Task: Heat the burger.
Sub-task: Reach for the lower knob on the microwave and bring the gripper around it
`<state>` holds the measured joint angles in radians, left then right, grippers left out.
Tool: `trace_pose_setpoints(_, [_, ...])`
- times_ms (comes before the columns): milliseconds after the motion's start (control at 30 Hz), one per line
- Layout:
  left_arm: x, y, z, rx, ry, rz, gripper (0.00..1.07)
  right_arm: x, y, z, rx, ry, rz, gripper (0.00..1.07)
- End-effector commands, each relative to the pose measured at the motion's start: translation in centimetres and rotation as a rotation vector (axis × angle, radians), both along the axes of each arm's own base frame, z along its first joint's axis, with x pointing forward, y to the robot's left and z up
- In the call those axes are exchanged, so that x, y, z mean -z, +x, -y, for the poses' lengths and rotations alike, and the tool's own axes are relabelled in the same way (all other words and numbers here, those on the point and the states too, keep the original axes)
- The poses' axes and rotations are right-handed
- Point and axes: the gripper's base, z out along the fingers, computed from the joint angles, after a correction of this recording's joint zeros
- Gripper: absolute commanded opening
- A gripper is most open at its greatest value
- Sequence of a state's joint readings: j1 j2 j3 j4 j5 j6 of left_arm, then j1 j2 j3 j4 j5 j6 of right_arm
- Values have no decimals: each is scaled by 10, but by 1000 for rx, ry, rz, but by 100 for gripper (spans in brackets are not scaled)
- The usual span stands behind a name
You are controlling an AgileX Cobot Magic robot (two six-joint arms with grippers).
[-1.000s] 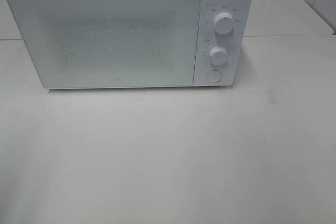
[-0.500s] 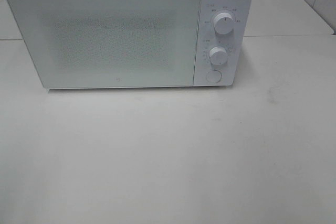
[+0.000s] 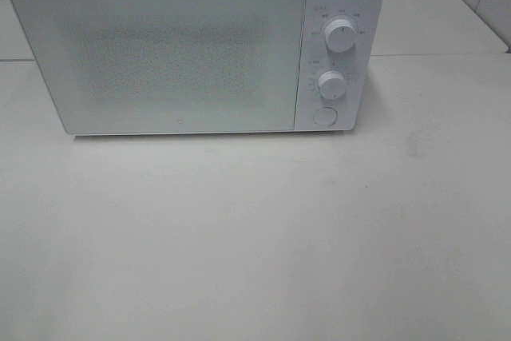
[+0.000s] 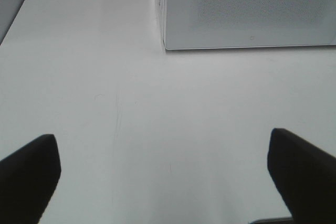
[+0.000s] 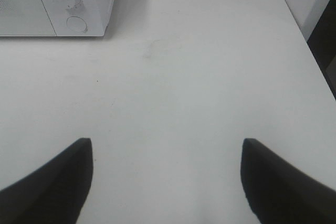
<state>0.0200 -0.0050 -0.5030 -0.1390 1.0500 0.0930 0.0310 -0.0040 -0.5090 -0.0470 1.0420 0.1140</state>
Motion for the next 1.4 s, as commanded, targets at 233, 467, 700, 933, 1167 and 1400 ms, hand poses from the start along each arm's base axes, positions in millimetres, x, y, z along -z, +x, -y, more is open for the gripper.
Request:
trace_pose_setpoints(233, [0,-3,1,0,-14,32,100,0,-3,0,4,-4,28,75])
trace_pose_setpoints(467, [0,-3,1,0,-14,32,100,0,-3,0,4,-4,28,75])
trace_pose_setpoints(700, [0,-3,1,0,-14,32,100,0,-3,0,4,-4,28,75])
trace_pose_setpoints(933, [0,-3,1,0,-14,32,100,0,-3,0,-1,-4,28,75])
trace_pose_setpoints(1167, [0,-3,1,0,-14,32,100,-2,-3,0,0,0,37,75])
trace_pose_setpoints(1400, [0,-3,1,0,-14,32,100,-11,9,-1,-2,-2,21,75])
